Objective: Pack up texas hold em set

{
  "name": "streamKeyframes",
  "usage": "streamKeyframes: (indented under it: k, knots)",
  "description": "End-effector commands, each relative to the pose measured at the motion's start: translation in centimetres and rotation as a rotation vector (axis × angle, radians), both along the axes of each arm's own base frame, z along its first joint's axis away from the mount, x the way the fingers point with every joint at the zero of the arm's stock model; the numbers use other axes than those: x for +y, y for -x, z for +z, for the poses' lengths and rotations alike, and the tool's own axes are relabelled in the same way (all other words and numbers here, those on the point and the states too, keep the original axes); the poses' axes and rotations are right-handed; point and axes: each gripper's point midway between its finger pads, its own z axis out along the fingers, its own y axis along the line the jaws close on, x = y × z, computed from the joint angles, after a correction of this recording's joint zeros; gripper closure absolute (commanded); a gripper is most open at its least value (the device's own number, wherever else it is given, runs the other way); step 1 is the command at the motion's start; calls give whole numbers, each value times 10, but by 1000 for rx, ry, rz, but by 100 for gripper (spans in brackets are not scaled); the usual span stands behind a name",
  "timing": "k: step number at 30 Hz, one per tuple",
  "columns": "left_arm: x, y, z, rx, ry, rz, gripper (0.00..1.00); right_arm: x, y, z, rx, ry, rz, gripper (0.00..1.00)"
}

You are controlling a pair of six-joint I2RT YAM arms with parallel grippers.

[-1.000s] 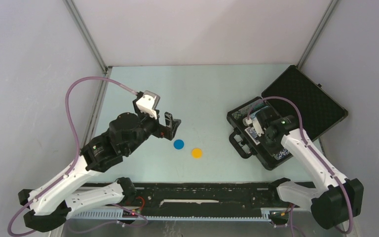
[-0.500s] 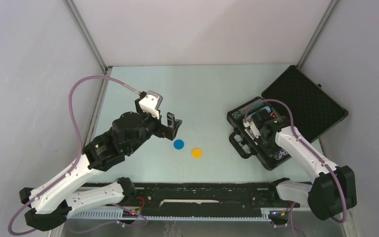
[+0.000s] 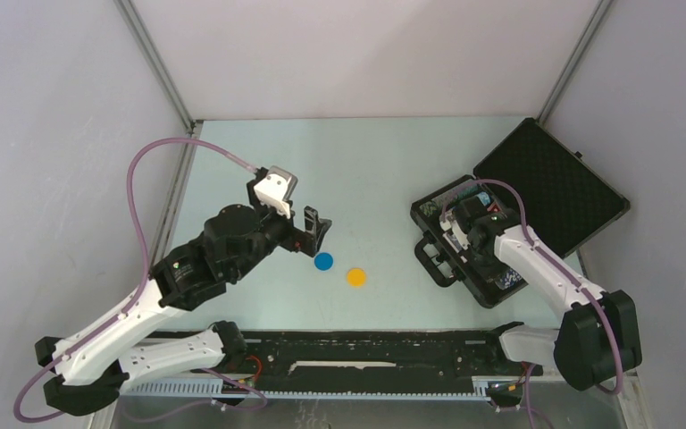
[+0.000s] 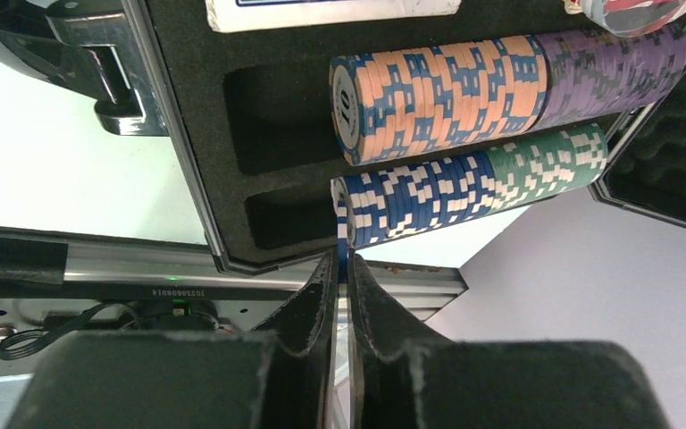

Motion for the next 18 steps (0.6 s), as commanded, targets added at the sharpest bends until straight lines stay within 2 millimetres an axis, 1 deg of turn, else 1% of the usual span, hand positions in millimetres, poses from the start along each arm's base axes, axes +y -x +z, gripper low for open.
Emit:
streamKeyframes:
  k: [1,5,10,14,18]
  knots:
    - [-1,0,-3,-24,-10,-4,1,-6,-5,1,-26,29,-23,83]
    - [-4,2,-3,-24,-13,-22,1,-7,-6,0,-25,43,-33,75]
    - [-5,4,-2,-27,-13,-29,0,-8,-6,-1,-22,52,-38,71]
    - [-5,4,-3,-26,-16,-31,0,-10,-8,5,-54,54,-51,69]
    - [-4,2,-4,-26,-23,-16,0,-9,-11,16,-129,29,-70,60]
